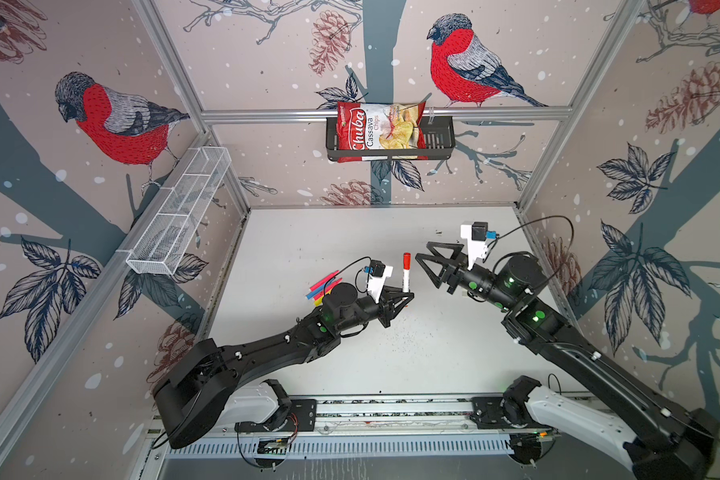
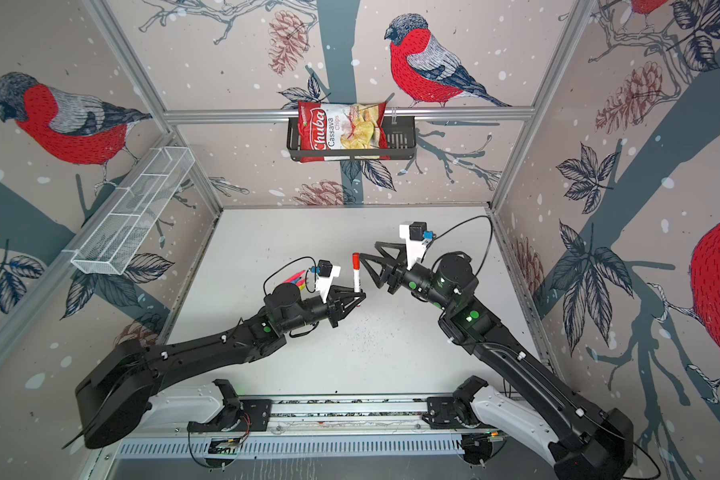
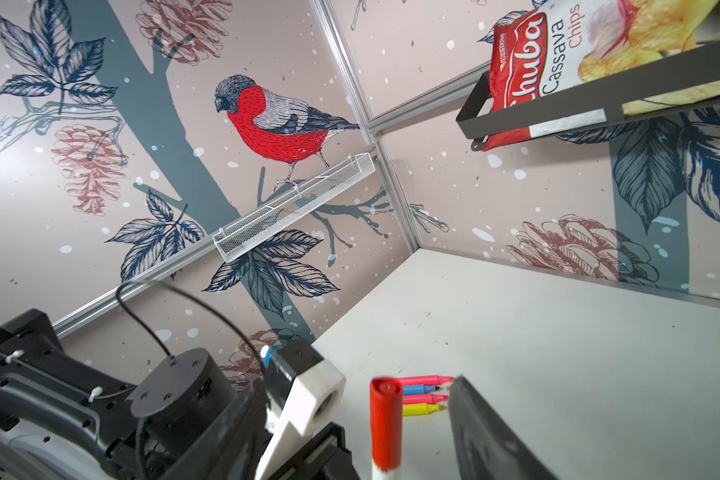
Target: Insert the pens into the pen caps
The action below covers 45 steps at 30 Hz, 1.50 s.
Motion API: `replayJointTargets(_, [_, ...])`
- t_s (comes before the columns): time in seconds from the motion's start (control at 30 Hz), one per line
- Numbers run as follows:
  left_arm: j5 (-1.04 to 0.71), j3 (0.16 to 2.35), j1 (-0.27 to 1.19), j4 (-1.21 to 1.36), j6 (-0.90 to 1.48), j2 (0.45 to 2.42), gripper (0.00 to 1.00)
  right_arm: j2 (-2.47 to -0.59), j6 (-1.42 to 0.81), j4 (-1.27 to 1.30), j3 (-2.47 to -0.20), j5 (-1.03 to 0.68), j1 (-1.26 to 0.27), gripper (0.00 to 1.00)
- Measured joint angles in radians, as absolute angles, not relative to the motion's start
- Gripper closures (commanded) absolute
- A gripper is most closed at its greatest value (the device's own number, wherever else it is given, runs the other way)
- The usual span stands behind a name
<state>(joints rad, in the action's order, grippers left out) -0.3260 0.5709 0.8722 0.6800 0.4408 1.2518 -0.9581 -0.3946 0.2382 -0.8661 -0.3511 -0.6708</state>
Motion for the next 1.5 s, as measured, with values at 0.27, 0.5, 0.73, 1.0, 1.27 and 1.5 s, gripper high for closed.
replayJointTargets(0.27, [-0.266,0.566,0.894,0.613,0.399,1.232,1.00,-1.150,-0.344,0.040,-1.052,-0.357,-0.691,0.38])
replayJointTargets(0.5, [-0.257,0.558,0.896,0.588,0.385,1.225,1.00,-1.196,-0.313,-0.023,-1.086,-0.371,-0.728,0.48])
replayJointTargets(0.73, [-0.255,0.558,0.896,0.578,0.373,1.218,1.00,-1.222,-0.279,-0.055,-1.087,-0.340,-0.765,0.57])
replayJointTargets(1.0, [-0.256,0.558,0.897,0.571,0.367,1.215,1.00,-1.228,-0.257,-0.074,-1.078,-0.286,-0.783,0.89])
replayJointTargets(1.27, [-0.265,0.558,0.899,0.532,0.367,1.213,1.00,-1.200,-0.242,-0.004,-1.000,-0.255,-0.798,0.99])
replayJointTargets(1.5, [-0.317,0.558,0.879,0.511,0.370,1.212,1.00,-1.166,-0.248,0.113,-0.900,-0.221,-0.815,1.00])
